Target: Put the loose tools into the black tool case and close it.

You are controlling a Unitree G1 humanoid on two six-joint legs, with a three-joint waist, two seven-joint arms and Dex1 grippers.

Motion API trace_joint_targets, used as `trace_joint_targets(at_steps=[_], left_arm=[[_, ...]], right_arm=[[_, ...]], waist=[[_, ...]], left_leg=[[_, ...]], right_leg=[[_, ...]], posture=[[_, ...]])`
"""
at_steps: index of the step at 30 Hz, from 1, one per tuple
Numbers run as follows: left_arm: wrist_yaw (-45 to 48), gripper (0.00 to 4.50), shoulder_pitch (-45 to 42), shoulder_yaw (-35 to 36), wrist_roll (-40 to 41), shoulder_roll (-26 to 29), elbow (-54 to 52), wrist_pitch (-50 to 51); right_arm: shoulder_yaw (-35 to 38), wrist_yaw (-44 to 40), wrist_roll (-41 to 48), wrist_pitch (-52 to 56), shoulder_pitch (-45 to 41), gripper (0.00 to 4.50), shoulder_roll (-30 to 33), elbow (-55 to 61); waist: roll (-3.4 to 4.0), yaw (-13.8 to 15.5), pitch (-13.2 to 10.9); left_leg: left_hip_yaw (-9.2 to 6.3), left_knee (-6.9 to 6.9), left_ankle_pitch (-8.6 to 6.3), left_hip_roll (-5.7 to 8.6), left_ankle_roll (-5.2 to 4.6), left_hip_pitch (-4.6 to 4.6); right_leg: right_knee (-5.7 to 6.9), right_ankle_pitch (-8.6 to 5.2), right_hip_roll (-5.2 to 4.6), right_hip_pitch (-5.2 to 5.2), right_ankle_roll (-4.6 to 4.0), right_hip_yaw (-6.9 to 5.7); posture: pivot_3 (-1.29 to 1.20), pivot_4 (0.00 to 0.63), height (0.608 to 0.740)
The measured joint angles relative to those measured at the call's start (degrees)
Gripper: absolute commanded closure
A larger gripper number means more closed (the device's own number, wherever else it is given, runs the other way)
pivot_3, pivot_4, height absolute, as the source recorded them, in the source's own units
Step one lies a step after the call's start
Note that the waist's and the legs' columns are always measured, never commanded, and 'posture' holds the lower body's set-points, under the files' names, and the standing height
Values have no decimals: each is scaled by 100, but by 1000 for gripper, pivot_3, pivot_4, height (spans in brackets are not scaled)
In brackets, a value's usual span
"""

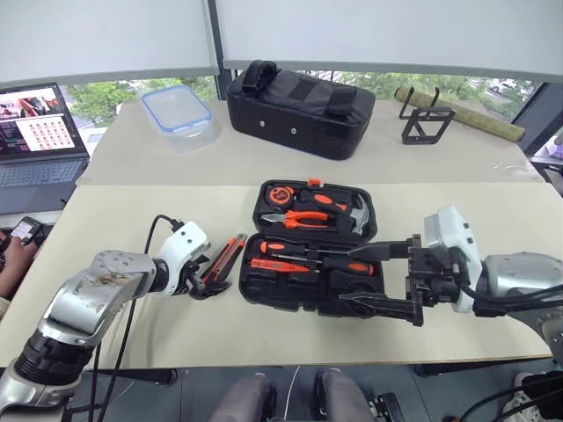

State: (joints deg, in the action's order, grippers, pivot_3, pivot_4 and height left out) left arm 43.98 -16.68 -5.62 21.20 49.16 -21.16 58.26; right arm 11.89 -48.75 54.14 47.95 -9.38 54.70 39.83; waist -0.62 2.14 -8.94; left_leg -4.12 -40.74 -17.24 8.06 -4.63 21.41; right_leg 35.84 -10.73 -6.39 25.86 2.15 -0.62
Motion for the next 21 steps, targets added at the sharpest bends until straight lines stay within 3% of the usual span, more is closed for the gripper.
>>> trace_joint_targets(at_steps=[5,8,12,15,21], left_arm=[[128,2737,-2,143,-27,150,397,-246],[461,2761,-512,384,70,197,1203,-542],[1562,2761,-1306,489,71,340,1508,-2112],[2607,2761,-1970,-16,-79,245,1859,-3028],[4172,2761,-2654,-1233,-286,-367,2217,-3704]], right_arm=[[6,69,-50,-1,154,0,0,9],[114,91,-54,-2,298,0,1,25],[301,41,-49,-1,557,0,68,25],[464,-183,-2,15,972,0,232,19],[546,-308,-111,-24,1213,0,293,26]], waist=[[6,-30,3],[-10,-4,-6],[-19,55,-12],[-19,48,-12],[-21,-18,-12]], left_leg=[[2,6,1,-2,0,-2],[1,1,6,-2,8,17],[-2,-9,6,5,7,31],[1,-10,8,9,0,34],[1,-11,26,1,-33,46]], right_leg=[[4,-1,3,6,-2,1],[6,0,8,21,-4,-5],[-9,4,-5,24,-3,-18],[-14,5,-7,18,0,-20],[-11,5,-7,26,-1,-10]], posture=[[0,150,722],[0,150,722],[0,150,722],[0,150,722],[0,150,722]])
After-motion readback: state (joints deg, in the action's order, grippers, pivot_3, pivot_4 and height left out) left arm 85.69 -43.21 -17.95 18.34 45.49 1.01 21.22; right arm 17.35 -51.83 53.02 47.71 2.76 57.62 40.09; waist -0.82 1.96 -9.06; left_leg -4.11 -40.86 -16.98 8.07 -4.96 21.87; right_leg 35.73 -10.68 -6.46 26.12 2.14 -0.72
